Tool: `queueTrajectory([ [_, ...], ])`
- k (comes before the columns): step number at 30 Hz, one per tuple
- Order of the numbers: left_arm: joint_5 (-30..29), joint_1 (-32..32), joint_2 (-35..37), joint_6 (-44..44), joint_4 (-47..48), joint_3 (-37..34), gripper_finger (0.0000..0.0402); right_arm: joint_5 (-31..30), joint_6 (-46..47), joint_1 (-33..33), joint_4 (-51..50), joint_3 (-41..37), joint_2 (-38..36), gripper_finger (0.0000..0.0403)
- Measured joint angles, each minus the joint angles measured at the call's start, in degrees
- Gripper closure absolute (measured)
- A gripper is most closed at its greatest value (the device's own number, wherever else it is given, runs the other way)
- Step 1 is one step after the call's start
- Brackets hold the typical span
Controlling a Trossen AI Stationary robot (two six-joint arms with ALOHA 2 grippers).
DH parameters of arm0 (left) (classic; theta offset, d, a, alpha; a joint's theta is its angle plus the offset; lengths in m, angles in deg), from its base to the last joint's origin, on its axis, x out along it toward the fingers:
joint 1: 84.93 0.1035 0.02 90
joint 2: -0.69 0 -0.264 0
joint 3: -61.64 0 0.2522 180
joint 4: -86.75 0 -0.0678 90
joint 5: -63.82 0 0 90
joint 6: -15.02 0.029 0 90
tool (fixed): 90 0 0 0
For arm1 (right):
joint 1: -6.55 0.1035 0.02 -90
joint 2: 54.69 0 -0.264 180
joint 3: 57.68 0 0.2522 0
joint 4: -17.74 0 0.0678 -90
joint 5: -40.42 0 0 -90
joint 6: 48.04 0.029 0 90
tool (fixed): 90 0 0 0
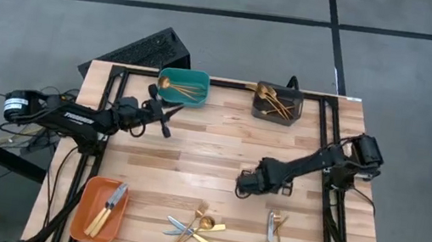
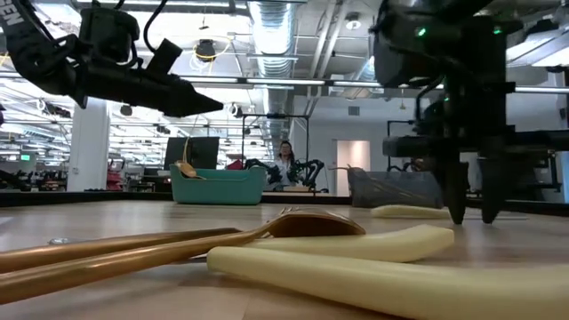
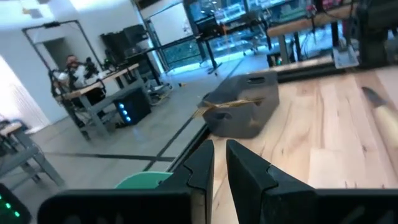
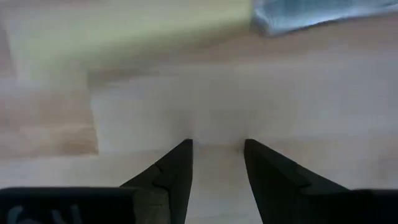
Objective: Sort silverware by color (type)
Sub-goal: Put the yellow table knife into the orange bin
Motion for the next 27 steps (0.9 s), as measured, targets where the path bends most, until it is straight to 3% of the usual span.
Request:
queueTrajectory([
  [3,-0.08,-0.10,1.06,-2.63,1.52,0.02,0.0370,-2.32,-13.11,-2.64,-0.69,-0.27,-2.58,0.0230],
  [9,-1.84,-0.10,4.02,-9.47,8.32,0.09,0.0370,-14.96,-25.50,-5.33,-8.74,-0.10,-14.01,0.0230],
  [14,-2.39,-0.26,4.61,-9.64,12.70,0.09,0.0370,-17.07,-48.17,-12.20,-5.90,-0.40,-17.99,0.0230],
  [16,-3.24,-0.26,4.14,-6.61,15.22,0.09,0.0370,-15.77,-56.70,-15.21,0.19,-2.22,-17.56,0.0230],
  [19,-6.42,-0.46,3.65,-8.01,20.33,0.07,0.0370,-8.45,-67.09,-18.73,12.18,-5.72,-15.68,0.0230],
  [22,-7.08,-1.12,3.71,-14.82,26.00,0.07,0.0370,-5.60,-71.36,-20.05,17.88,-8.43,-13.43,0.0230],
  [27,-9.67,-1.39,3.71,-24.86,35.80,0.07,0.0370,-5.46,-73.38,-21.53,19.04,-8.99,-7.37,0.0230],
])
